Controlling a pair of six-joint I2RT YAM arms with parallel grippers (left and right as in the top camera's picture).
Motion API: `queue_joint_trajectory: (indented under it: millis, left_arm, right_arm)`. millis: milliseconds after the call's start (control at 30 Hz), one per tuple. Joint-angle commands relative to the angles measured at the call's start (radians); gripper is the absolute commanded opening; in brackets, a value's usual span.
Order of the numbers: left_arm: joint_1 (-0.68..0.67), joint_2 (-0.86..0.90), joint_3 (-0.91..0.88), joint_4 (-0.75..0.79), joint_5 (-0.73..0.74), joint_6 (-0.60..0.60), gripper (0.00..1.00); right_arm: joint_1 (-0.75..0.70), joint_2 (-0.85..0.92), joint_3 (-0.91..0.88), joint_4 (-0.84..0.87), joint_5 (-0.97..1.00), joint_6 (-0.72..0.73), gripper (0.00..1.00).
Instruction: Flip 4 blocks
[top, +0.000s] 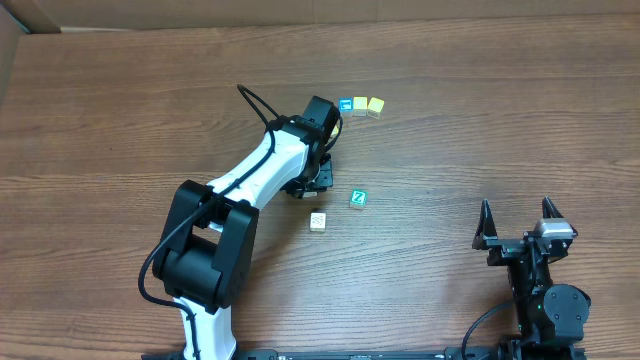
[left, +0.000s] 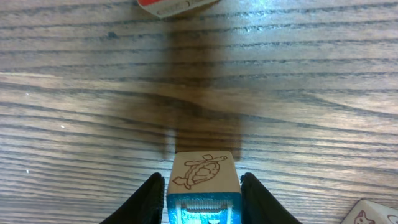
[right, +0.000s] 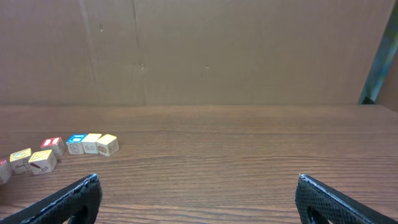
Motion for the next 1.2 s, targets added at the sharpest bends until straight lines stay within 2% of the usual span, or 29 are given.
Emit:
queue_joint_trajectory:
  millis: [0, 267, 367, 733, 967, 1167]
  left_arm:
    - [0.007, -0.032, 0.015, 0.007, -0.02, 0.027, 0.34]
    - [0.006, -0.032, 0.015, 0.005, -0.019, 0.027, 0.29]
    - [0.006, -0.033, 0.016, -0.003, -0.019, 0.032, 0.15]
    - [0.005, -0.118, 0.027, -0.076, -0.012, 0.065, 0.16]
    - [0.005, -0.204, 0.027, -0.217, -0.012, 0.068, 0.17]
    - [0.004, -0.212, 0.023, -0.321, -0.011, 0.04, 0.15]
  right_arm:
    - [0.005, -0.007, -0.01, 0.006, -0.002, -0.003, 1.0]
    - [0.005, -0.007, -0.01, 0.006, -0.002, -0.003, 1.0]
    - [0.005, -0.007, -0.01, 0.006, -0.002, -0.003, 1.0]
    - [0.005, -0.007, -0.01, 0.006, -0.002, -0.003, 1.0]
    - [0.005, -0.007, -0.01, 0.006, -0.002, -0.003, 1.0]
    - [0.005, -0.007, -0.01, 0.006, -0.002, -0.003, 1.0]
